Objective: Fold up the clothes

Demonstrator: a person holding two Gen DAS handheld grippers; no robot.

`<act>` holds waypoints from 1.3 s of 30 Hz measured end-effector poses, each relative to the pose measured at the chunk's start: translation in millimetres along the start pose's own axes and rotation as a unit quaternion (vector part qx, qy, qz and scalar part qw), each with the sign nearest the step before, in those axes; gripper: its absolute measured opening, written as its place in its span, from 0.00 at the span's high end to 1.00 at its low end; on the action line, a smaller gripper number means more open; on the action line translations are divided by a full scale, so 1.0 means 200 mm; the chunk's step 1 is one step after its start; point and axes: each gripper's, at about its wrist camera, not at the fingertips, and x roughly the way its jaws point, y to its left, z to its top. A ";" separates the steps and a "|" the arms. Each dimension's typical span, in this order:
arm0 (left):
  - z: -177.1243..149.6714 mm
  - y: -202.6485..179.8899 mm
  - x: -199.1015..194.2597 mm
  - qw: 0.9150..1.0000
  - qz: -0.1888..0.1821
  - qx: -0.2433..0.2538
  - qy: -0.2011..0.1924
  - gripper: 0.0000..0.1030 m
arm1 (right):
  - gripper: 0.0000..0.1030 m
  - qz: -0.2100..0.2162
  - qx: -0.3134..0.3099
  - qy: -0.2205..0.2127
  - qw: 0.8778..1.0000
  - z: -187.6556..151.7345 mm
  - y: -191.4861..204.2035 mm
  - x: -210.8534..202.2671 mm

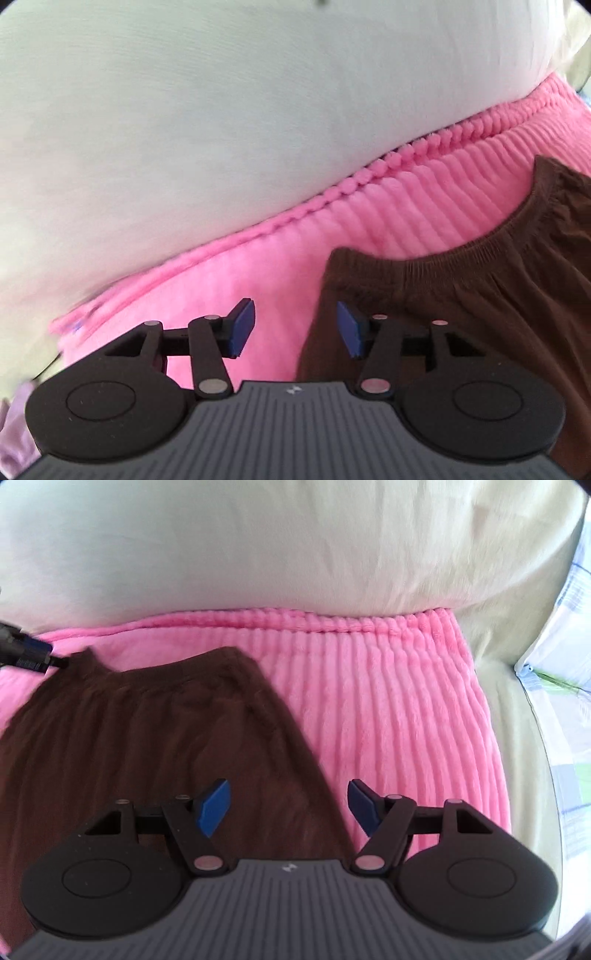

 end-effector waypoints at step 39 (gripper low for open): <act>-0.90 -0.85 -2.11 0.979 0.011 -0.199 0.040 0.27 | 0.04 0.030 0.071 -0.033 0.996 -0.81 0.42 -1.47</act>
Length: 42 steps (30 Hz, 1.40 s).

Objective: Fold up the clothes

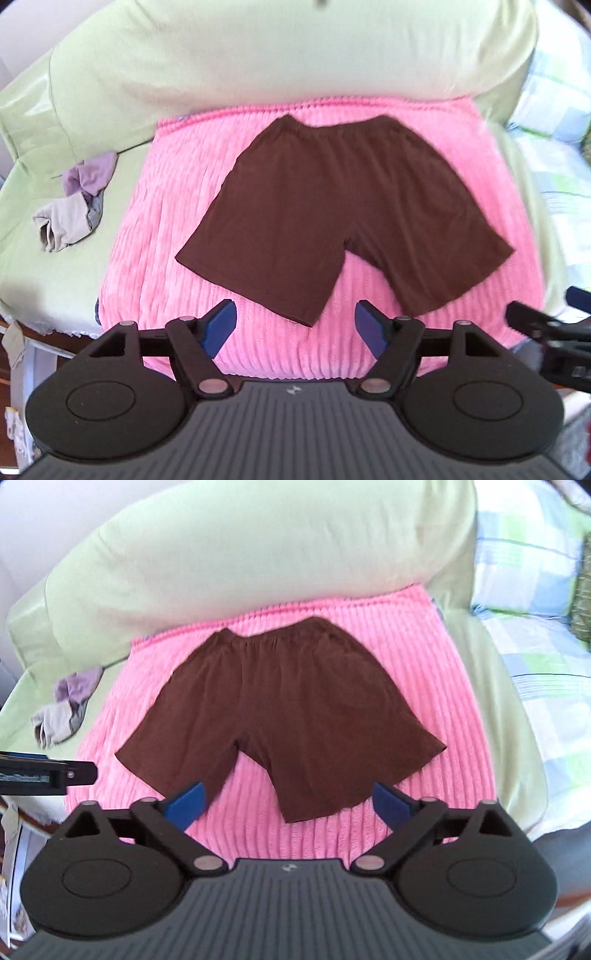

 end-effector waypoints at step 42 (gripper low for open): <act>0.01 -0.61 0.09 0.999 -0.051 0.017 0.001 0.20 | 0.02 0.041 -0.175 -0.002 0.984 0.34 -0.49 -0.10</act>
